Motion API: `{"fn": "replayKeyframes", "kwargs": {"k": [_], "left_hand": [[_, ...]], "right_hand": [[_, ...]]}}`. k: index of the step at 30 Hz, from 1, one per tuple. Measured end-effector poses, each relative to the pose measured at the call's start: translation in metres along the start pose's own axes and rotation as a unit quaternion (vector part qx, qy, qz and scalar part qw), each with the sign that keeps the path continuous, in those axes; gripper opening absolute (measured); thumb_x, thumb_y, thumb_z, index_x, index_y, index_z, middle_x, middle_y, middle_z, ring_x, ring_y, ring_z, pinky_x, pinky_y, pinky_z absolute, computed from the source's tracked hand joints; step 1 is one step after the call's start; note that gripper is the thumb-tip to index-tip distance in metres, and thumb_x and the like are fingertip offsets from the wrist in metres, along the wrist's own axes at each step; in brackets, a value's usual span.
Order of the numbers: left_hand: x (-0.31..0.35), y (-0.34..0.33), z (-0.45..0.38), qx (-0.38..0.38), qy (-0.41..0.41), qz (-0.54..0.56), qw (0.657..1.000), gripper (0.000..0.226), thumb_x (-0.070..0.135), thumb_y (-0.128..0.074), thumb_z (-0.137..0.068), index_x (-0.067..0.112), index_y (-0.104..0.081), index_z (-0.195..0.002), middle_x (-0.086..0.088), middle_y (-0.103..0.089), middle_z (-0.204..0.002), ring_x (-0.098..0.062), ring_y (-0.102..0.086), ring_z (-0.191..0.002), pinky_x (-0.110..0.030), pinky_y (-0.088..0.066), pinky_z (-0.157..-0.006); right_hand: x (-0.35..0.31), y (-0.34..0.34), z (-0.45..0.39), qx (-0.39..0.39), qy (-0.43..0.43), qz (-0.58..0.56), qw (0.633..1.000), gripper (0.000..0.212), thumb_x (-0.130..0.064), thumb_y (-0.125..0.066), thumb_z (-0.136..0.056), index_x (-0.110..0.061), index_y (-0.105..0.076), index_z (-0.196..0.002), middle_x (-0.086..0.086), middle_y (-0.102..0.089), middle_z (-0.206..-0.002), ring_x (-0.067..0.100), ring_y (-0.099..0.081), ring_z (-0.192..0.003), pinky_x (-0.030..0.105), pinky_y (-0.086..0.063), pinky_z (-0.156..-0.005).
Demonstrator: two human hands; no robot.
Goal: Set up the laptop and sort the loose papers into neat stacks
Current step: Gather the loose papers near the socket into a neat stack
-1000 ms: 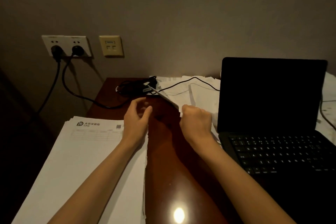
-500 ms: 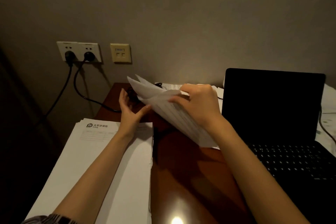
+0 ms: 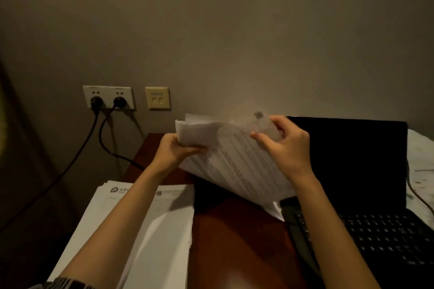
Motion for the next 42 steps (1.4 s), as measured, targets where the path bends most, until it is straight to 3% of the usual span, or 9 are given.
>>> {"fn": "replayKeyframes", "kwargs": {"k": [3, 7, 12, 15, 20, 27, 29, 36, 42], "left_hand": [[0.015, -0.001, -0.003, 0.066, -0.007, 0.048, 0.997, 0.025, 0.000, -0.081, -0.065, 0.014, -0.068, -0.080, 0.012, -0.070, -0.072, 0.003, -0.067, -0.070, -0.012, -0.051, -0.061], [0.026, -0.002, 0.004, 0.101, -0.023, 0.072, 0.992, 0.027, 0.000, -0.079, -0.068, 0.019, -0.065, -0.082, 0.009, -0.068, -0.080, 0.005, -0.066, -0.070, -0.011, -0.051, -0.059], [0.032, -0.006, 0.014, 0.148, -0.015, 0.150, 0.977, 0.032, 0.016, -0.078, -0.066, 0.024, -0.060, -0.092, 0.005, -0.066, -0.094, -0.002, -0.066, -0.082, -0.023, -0.055, -0.073], [0.035, -0.004, 0.015, 0.116, -0.012, 0.165, 0.979, 0.042, 0.025, -0.077, -0.060, 0.023, -0.059, -0.097, 0.003, -0.066, -0.100, -0.011, -0.066, -0.092, -0.034, -0.055, -0.081], [0.045, 0.008, 0.013, 0.098, -0.043, 0.171, 0.979, 0.054, 0.036, -0.083, -0.055, 0.026, -0.058, -0.102, 0.002, -0.067, -0.106, -0.018, -0.067, -0.099, -0.035, -0.057, -0.079], [0.043, 0.009, 0.014, 0.074, -0.096, 0.061, 0.991, 0.079, 0.029, -0.088, -0.057, 0.029, -0.045, -0.123, 0.013, -0.059, -0.115, 0.001, -0.061, -0.102, -0.014, -0.053, -0.076], [0.034, 0.008, 0.013, 0.048, -0.075, 0.058, 0.994, 0.088, 0.031, -0.089, -0.055, 0.030, -0.041, -0.129, 0.012, -0.056, -0.121, 0.001, -0.059, -0.106, -0.015, -0.054, -0.076], [0.008, -0.017, 0.011, -0.037, -0.021, 0.051, 0.998, 0.064, 0.031, -0.079, -0.068, 0.038, -0.042, -0.120, 0.015, -0.059, -0.116, 0.004, -0.060, -0.105, -0.017, -0.054, -0.077], [-0.017, -0.019, 0.016, -0.059, 0.046, 0.075, 0.994, 0.089, 0.058, -0.083, -0.048, 0.026, -0.053, -0.125, 0.010, -0.065, -0.113, -0.005, -0.064, -0.102, -0.018, -0.054, -0.070]], "right_hand": [[0.012, 0.003, 0.010, 0.047, -0.091, -0.062, 0.993, 0.087, -0.038, -0.081, -0.065, -0.024, -0.039, -0.140, -0.005, -0.048, -0.128, 0.003, -0.048, -0.114, 0.015, -0.041, -0.092], [0.038, -0.010, 0.035, 0.030, -0.245, -0.197, 0.949, 0.111, -0.037, -0.079, -0.061, -0.026, -0.014, -0.150, -0.002, -0.036, -0.145, 0.009, -0.040, -0.129, 0.034, -0.042, -0.103], [0.039, -0.014, 0.046, 0.070, -0.244, -0.344, 0.904, 0.083, -0.004, -0.073, -0.075, -0.017, -0.030, -0.145, -0.001, -0.052, -0.131, 0.005, -0.057, -0.113, 0.017, -0.051, -0.086], [0.034, -0.022, 0.053, 0.010, -0.239, -0.344, 0.908, 0.048, -0.016, -0.071, -0.071, -0.023, -0.055, -0.116, -0.008, -0.065, -0.109, 0.005, -0.064, -0.101, 0.018, -0.053, -0.081], [0.030, -0.022, 0.055, 0.010, -0.236, -0.342, 0.910, 0.017, -0.005, -0.058, -0.088, -0.017, -0.063, -0.098, -0.009, -0.073, -0.090, 0.004, -0.068, -0.090, 0.018, -0.054, -0.076], [0.019, -0.021, 0.057, 0.084, -0.222, -0.356, 0.904, 0.018, -0.006, -0.052, -0.093, -0.019, -0.063, -0.095, -0.013, -0.073, -0.088, 0.004, -0.068, -0.090, 0.016, -0.053, -0.073], [0.020, -0.021, 0.057, 0.120, -0.212, -0.341, 0.908, 0.018, -0.007, -0.050, -0.095, -0.018, -0.063, -0.094, -0.014, -0.071, -0.087, 0.001, -0.067, -0.088, 0.014, -0.052, -0.072], [0.034, -0.022, 0.062, 0.147, -0.205, -0.250, 0.935, 0.020, -0.014, -0.042, -0.100, -0.020, -0.060, -0.093, -0.008, -0.066, -0.087, 0.002, -0.065, -0.081, 0.017, -0.053, -0.068], [0.041, -0.019, 0.060, 0.168, -0.214, -0.243, 0.931, 0.022, -0.012, -0.042, -0.100, -0.020, -0.060, -0.090, -0.007, -0.065, -0.086, 0.000, -0.064, -0.079, 0.016, -0.052, -0.068]]}}
Point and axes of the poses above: each hand's wrist, its own z-axis away from the middle knuckle, its own y-axis out of the back of the hand, x = y × z, the point moved 1 cm from there along -z, towards the middle knuckle
